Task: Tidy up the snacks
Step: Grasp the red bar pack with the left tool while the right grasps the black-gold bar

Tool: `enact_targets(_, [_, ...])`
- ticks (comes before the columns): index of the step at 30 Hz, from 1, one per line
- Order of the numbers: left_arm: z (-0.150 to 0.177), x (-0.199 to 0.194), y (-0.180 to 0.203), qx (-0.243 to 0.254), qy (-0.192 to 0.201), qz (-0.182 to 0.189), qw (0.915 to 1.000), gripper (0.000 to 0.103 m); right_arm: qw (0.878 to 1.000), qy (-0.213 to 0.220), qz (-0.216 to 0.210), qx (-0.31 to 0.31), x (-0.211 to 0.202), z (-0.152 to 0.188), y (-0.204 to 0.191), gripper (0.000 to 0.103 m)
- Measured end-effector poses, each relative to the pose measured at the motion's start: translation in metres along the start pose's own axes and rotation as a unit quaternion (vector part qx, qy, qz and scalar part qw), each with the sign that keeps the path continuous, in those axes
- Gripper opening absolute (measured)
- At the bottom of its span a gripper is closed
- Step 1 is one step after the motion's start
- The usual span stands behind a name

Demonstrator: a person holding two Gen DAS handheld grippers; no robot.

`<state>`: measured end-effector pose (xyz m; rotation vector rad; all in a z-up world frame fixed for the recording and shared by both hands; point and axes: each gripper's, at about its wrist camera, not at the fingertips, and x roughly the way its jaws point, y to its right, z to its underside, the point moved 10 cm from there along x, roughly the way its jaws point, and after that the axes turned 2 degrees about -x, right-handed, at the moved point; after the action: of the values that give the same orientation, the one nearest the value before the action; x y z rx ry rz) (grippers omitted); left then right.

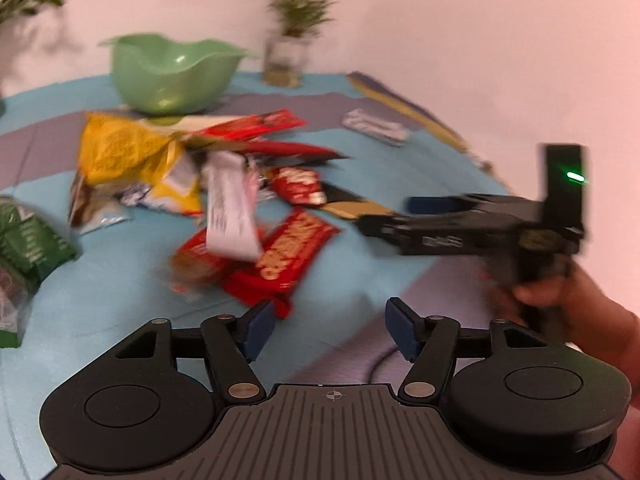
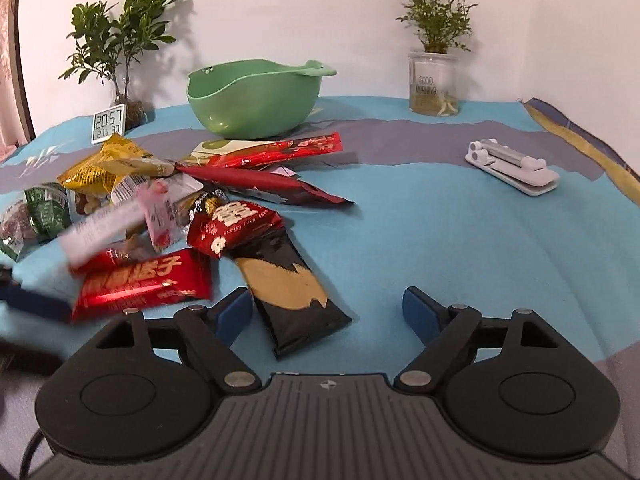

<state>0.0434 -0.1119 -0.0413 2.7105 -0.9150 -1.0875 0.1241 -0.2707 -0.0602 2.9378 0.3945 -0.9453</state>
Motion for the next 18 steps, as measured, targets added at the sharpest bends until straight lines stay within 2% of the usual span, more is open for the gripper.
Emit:
enact_targets(4, [-0.018, -0.008, -0.002, 0.030, 0.027, -0.041, 0.9983, 0.103, 1.000, -0.002, -0.022, -0.009, 0.003, -0.003, -0.004, 0.086])
enact_targets(7, [-0.030, -0.001, 0.001, 0.025, 0.026, -0.023, 0.9991, 0.103, 0.999, 0.002, -0.042, -0.024, 0.004, -0.006, -0.015, 0.082])
enact_targets(9, [-0.035, 0.005, 0.008, 0.035, 0.026, -0.008, 0.9990, 0.103, 0.998, 0.002, -0.046, -0.032, 0.006, -0.005, -0.020, 0.073])
enact_targets(10, [-0.037, 0.010, 0.011, 0.046, 0.025, -0.011, 0.9985, 0.103, 0.998, 0.004, -0.041, -0.039, 0.007, -0.006, -0.021, 0.071])
enact_targets(11, [-0.039, 0.017, 0.011, 0.057, 0.023, -0.020, 0.9979, 0.103, 0.998, 0.005, -0.037, -0.044, 0.008, -0.006, -0.020, 0.063])
enact_targets(12, [-0.040, 0.024, 0.009, 0.063, 0.017, -0.028, 0.9975, 0.103, 0.998, 0.005, -0.036, -0.047, 0.007, -0.007, -0.019, 0.052])
enact_targets(15, [-0.032, 0.042, -0.005, 0.057, -0.030, -0.035, 0.9973, 0.103, 0.999, 0.003, -0.027, -0.046, 0.005, -0.007, -0.010, 0.049])
enact_targets(17, [-0.031, 0.044, -0.015, 0.062, -0.038, -0.059, 0.9956, 0.103, 0.999, 0.004, -0.004, -0.045, 0.003, -0.006, 0.002, 0.049])
enact_targets(18, [-0.029, 0.045, -0.021, 0.054, -0.052, -0.057, 0.9956, 0.103, 0.999, 0.003, 0.008, -0.041, 0.002, -0.004, 0.009, 0.049])
